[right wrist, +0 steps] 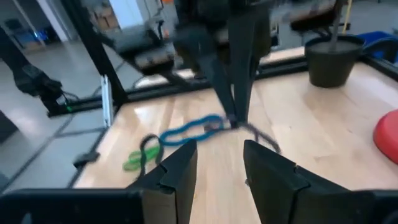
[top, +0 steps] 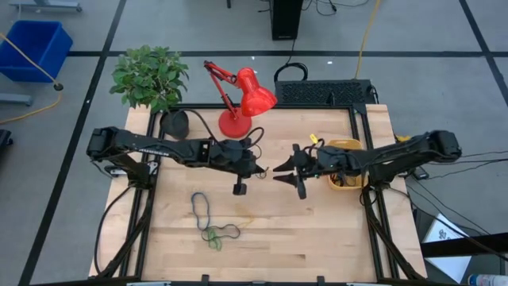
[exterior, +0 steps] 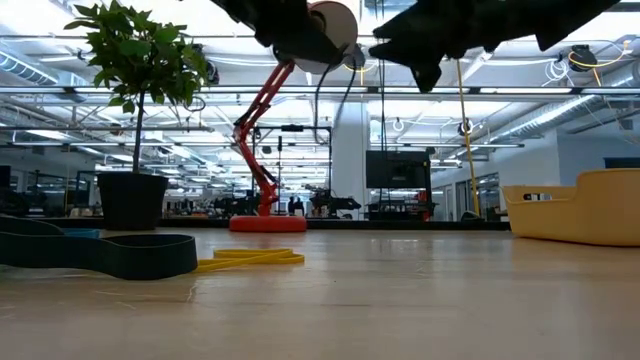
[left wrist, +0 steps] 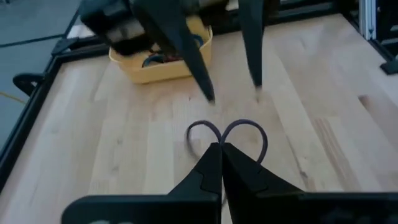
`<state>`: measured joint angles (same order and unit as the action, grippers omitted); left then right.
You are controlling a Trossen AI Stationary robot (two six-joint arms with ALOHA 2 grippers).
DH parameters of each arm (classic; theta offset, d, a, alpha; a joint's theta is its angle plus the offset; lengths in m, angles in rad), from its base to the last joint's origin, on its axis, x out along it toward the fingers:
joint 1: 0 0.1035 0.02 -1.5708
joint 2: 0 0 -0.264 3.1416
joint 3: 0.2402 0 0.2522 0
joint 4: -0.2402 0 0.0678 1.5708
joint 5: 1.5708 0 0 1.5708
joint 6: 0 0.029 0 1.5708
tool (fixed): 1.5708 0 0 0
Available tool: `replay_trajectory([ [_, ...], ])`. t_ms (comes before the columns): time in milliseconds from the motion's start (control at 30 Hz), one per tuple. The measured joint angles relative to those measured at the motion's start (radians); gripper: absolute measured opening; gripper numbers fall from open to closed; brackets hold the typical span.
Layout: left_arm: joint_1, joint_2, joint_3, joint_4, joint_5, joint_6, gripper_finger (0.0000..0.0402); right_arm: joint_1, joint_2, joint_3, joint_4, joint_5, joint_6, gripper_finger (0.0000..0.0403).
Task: Pick and place rubber bands into bin
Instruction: Put the violet rubber band into the yellow bin
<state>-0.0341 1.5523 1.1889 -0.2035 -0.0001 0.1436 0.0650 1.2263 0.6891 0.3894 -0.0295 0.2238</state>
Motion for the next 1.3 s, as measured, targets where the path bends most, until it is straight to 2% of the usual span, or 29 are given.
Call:
replay_trajectory([
  [133,-0.002,0.0,0.0,0.016,0.006,-0.003,0.0003,0.003,0.056,0.0,0.051,0.006,-0.058,0.0125],
  [433,-0.002,0.0,0.0,0.026,0.026,-0.024,0.0005,0.003,0.154,0.0,0.171,0.032,-0.059,0.0122],
  [767,-0.002,0.0,0.0,0.022,0.004,-0.02,0.0009,0.003,0.156,0.0,0.148,0.028,-0.053,0.0083],
  [1100,-0.001,0.0,0.0,0.062,0.0,-0.015,0.0012,0.008,0.156,0.0,0.061,0.028,-0.009,0.0079],
  [1300,-0.014,0.0,0.0,0.108,0.001,-0.016,0.0005,0.007,0.156,0.0,0.101,0.031,-0.008,0.0079],
])
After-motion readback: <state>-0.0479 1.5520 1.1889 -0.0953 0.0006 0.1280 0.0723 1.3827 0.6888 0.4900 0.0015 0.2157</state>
